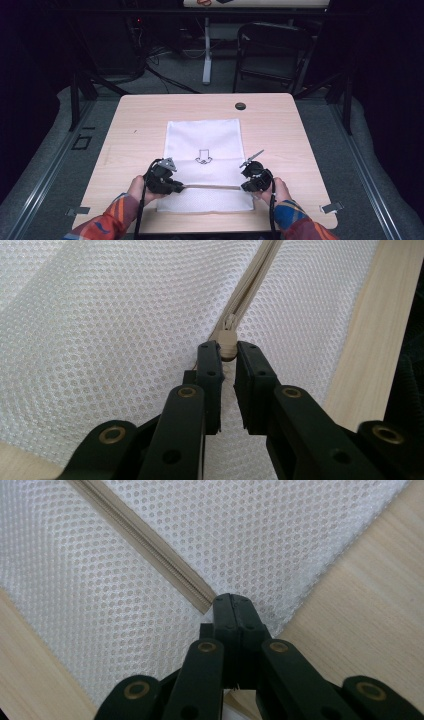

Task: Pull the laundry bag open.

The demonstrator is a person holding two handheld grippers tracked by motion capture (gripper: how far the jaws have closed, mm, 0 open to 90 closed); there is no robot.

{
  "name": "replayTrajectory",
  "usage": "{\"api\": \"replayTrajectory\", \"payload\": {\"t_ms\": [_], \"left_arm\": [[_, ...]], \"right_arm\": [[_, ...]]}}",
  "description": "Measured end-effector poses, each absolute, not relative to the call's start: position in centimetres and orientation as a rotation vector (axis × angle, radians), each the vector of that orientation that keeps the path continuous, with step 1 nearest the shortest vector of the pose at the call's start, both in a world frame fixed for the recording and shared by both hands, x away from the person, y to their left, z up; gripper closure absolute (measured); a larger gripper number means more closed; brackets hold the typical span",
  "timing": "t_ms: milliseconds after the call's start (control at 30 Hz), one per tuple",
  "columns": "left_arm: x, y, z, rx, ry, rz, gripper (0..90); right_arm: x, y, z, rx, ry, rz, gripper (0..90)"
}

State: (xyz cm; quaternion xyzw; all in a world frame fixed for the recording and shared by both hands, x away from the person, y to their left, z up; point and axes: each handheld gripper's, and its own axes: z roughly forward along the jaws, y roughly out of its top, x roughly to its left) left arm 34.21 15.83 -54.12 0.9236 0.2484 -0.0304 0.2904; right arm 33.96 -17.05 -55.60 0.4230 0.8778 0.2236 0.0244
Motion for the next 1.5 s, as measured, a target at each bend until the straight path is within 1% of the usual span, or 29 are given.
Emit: {"api": "replayTrajectory", "payload": {"t_ms": [67,100,133,167,233,300,333,400,433,500,567,600,667,700,767,833,867,933,1067,1233,1367,1500], "left_arm": [[34.2,16.1,-54.2,2.452,0.685,-0.086,81.4],[34.2,16.2,-54.2,2.473,0.684,-0.063,81.3],[34.2,16.5,-54.2,2.453,0.694,-0.081,81.3],[34.1,16.6,-54.2,2.469,0.698,-0.063,81.3],[34.0,16.9,-54.2,2.453,0.698,-0.08,81.3],[33.9,16.9,-54.1,2.472,0.688,-0.058,81.3],[34.0,17.0,-54.1,2.458,0.697,-0.081,81.4],[34.0,17.3,-54.1,2.472,0.696,-0.057,81.3],[34.0,17.4,-54.1,2.456,0.705,-0.077,81.4],[33.9,17.3,-54.1,2.48,0.693,-0.055,81.3],[33.9,17.7,-54.2,2.449,0.709,-0.079,81.3],[33.8,17.7,-54.1,2.474,0.701,-0.061,81.4],[33.7,18.0,-54.2,2.45,0.712,-0.085,81.4],[33.7,18.0,-54.1,2.475,0.699,-0.06,81.3],[33.7,18.2,-54.1,2.466,0.713,-0.066,81.4],[33.7,18.9,-54.2,2.468,0.732,-0.056,81.4],[33.8,19.4,-54.2,2.447,0.749,-0.071,81.4],[33.7,20.3,-54.2,2.456,0.785,-0.044,81.3],[33.5,22.3,-54.3,2.417,0.86,-0.035,81.3],[33.4,22.1,-54.1,2.452,0.854,-0.003,81.3],[33.4,22.5,-54.1,2.446,0.871,-0.007,81.3],[33.4,22.3,-54.0,2.463,0.867,0.003,81.2]], "right_arm": [[33.9,-17.1,-55.6,1.312,2.715,0.694,90.0],[33.9,-17.1,-55.6,1.314,2.713,0.694,90.0],[33.9,-17.1,-55.6,1.313,2.712,0.691,90.0],[34.1,-17.2,-55.3,1.278,2.753,0.647,90.0],[34.1,-17.3,-55.3,1.279,2.75,0.642,90.0],[34.1,-17.3,-55.2,1.247,2.763,0.595,90.0],[34.1,-17.3,-55.2,1.246,2.764,0.596,90.0],[34.1,-17.3,-55.2,1.244,2.761,0.6,90.0],[34.1,-17.3,-55.2,1.246,2.761,0.596,90.0],[34.1,-17.4,-55.2,1.238,2.777,0.598,90.0],[34.0,-17.4,-55.3,1.257,2.756,0.611,90.0],[34.0,-17.4,-55.3,1.257,2.755,0.608,90.0],[34.0,-17.4,-55.2,1.241,2.755,0.599,90.0],[33.9,-17.4,-55.2,1.246,2.753,0.607,90.0],[34.0,-17.5,-55.2,1.242,2.757,0.596,90.0],[34.0,-17.7,-55.1,1.237,2.771,0.584,90.0],[34.0,-17.7,-55.1,1.243,2.77,0.588,90.0],[33.9,-17.8,-55.2,1.249,2.764,0.591,90.0],[34.1,-18.5,-55.1,1.268,2.748,0.571,90.0],[34.2,-18.9,-55.0,1.275,2.76,0.565,90.0],[34.1,-19.0,-55.2,1.304,2.739,0.604,90.0],[34.2,-19.0,-55.0,1.267,2.764,0.568,90.0]]}}
